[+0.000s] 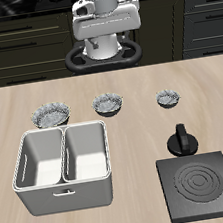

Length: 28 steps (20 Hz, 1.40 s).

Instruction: Place the smallest bowl inside the right compartment of the bowl drainer

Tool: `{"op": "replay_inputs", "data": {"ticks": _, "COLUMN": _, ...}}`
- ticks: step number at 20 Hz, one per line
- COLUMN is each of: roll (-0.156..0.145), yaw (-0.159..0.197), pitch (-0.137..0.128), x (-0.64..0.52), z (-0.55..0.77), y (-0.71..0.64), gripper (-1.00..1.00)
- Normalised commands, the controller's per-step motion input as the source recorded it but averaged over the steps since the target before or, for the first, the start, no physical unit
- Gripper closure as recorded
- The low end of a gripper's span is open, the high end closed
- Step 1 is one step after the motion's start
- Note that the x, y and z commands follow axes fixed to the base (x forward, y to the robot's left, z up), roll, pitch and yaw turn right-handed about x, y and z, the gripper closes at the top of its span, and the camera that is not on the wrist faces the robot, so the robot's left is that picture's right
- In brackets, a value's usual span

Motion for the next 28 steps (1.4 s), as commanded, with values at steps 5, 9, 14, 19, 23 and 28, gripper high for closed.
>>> {"op": "replay_inputs", "data": {"ticks": 5, "roll": -0.018, "yaw": -0.012, "pitch": -0.006, "x": 0.01, "z": -0.06, "y": 0.19, "gripper": -1.00}}
{"op": "replay_inputs", "data": {"ticks": 9, "roll": 0.059, "yaw": -0.020, "pitch": 0.018, "x": -0.07, "z": -0.06, "y": 0.43, "gripper": -1.00}}
{"op": "replay_inputs", "data": {"ticks": 14, "roll": 0.028, "yaw": -0.016, "pitch": 0.029, "x": 0.04, "z": -0.13, "y": 0.46, "gripper": -1.00}}
{"op": "replay_inputs", "data": {"ticks": 19, "roll": 0.033, "yaw": 0.005, "pitch": -0.002, "x": 0.05, "z": -0.07, "y": 0.36, "gripper": -1.00}}
{"op": "replay_inputs", "data": {"ticks": 23, "roll": -0.006, "yaw": -0.051, "pitch": -0.045, "x": 0.00, "z": 0.09, "y": 0.25, "gripper": -1.00}}
{"op": "replay_inputs", "data": {"ticks": 28, "roll": -0.050, "yaw": -0.045, "pitch": -0.013, "x": 0.04, "z": 0.01, "y": 0.14, "gripper": -1.00}}
